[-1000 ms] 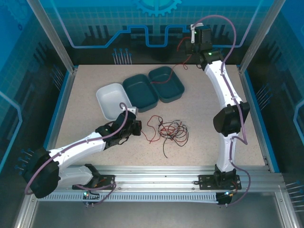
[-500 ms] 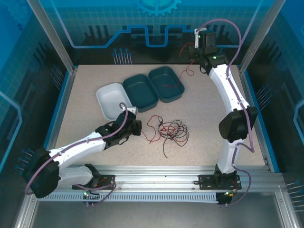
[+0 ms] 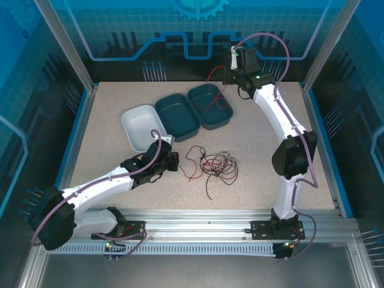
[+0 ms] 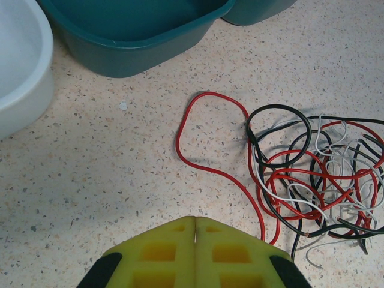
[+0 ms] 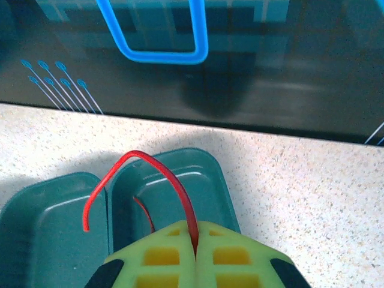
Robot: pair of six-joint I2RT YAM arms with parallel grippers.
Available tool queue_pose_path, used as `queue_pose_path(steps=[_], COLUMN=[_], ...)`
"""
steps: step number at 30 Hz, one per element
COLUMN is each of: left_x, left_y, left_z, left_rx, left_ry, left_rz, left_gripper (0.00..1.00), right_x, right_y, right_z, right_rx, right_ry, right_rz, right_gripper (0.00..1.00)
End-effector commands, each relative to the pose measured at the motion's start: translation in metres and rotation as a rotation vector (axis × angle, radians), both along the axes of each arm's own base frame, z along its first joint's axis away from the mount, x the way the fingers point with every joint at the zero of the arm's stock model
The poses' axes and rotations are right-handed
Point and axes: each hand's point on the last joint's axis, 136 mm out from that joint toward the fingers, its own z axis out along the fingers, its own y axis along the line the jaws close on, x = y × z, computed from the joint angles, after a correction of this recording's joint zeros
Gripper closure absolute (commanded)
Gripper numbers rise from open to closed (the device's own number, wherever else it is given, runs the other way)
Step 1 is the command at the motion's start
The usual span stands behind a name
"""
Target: Untangle the cables
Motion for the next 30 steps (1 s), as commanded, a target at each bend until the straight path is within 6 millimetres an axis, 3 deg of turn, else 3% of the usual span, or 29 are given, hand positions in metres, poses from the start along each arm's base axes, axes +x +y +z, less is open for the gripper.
queue_pose_path(steps=[1,6,12,14,21,24,27,30], left_x=[0.0,0.0,-0.001,-0.001,0.0,0.0,0.0,0.0], left_y=[0.001,0.0,0.0,0.0,-0.001,-0.002,-0.003,-0.005], left_z=[0.006,0.004,0.008,0.01,0.016,0.019,0.027,0.041], left_rx=[-0.011,-0.018,-0.026,-0.028,-0.03,-0.032,-0.036,-0.05], left_ry=[-0.003,0.0,-0.006,-0.01,-0.024,-0.028,-0.039,-0.062], left_rz=[0.003,0.003,0.0,-0.003,-0.01,-0.014,-0.028,-0.043], left_gripper=[1.0,1.0,1.0,1.0,1.0,1.0,1.0,1.0], right_x=[0.004,0.013,0.019,0.022,0.025,0.025,0.022,0.019], right_y=[0.008,0.009,0.016,0.019,0.029,0.03,0.03,0.03], right_z=[-0.042,-0.086,-0.117,-0.144,-0.188,-0.198,-0.197,-0.186], right_rx=[-0.016,-0.066,-0.095,-0.121,-0.215,-0.248,-0.255,-0.259], right_ry=[0.117,0.209,0.256,0.299,0.35,0.361,0.369,0.356], right_rz=[-0.003,-0.005,0.011,0.014,0.036,0.043,0.054,0.063], right_gripper=[1.0,1.0,1.0,1.0,1.0,0.98,0.81,0.71])
